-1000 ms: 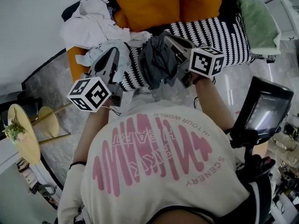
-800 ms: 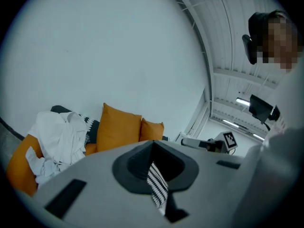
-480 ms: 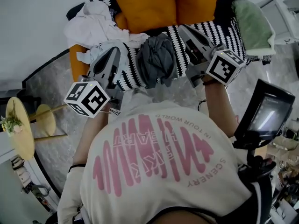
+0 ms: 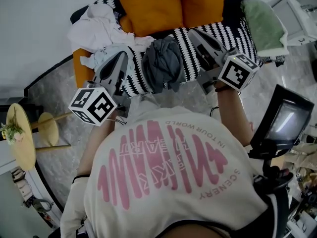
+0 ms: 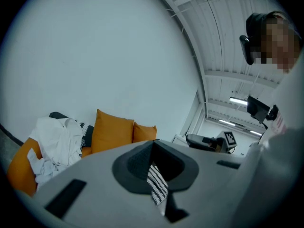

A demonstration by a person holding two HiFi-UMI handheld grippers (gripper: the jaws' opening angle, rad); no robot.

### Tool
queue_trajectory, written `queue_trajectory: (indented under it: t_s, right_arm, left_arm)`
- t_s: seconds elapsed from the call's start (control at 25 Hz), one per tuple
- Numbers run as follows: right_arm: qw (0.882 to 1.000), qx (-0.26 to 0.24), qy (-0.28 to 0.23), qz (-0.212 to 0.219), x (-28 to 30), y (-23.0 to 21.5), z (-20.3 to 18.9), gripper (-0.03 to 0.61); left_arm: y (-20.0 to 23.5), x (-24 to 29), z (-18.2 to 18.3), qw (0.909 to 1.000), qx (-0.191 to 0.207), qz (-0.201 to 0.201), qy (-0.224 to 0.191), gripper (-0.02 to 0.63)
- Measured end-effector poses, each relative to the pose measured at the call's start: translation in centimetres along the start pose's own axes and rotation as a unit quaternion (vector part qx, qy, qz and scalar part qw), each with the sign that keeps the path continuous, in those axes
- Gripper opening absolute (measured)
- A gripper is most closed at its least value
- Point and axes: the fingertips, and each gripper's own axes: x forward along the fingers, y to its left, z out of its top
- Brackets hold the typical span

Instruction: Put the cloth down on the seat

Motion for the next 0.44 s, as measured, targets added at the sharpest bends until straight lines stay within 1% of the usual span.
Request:
queue_trajectory:
  t_s: [0.16, 0.44]
  right_arm:
    - [1.0, -0.004, -0.002, 0.002, -0.21, 0.08, 0.09, 0.009]
    - [1.0, -0.004, -0.002, 0.002, -0.02, 0.53, 0.06, 0.009]
  left_arm:
    - [0.01, -0.13, 0.38, 1.0, 0.003, 0.0, -0.006, 0.008]
    - [0.28, -0.47, 0.39, 1.0, 0.006, 0.0, -0.004, 0.008]
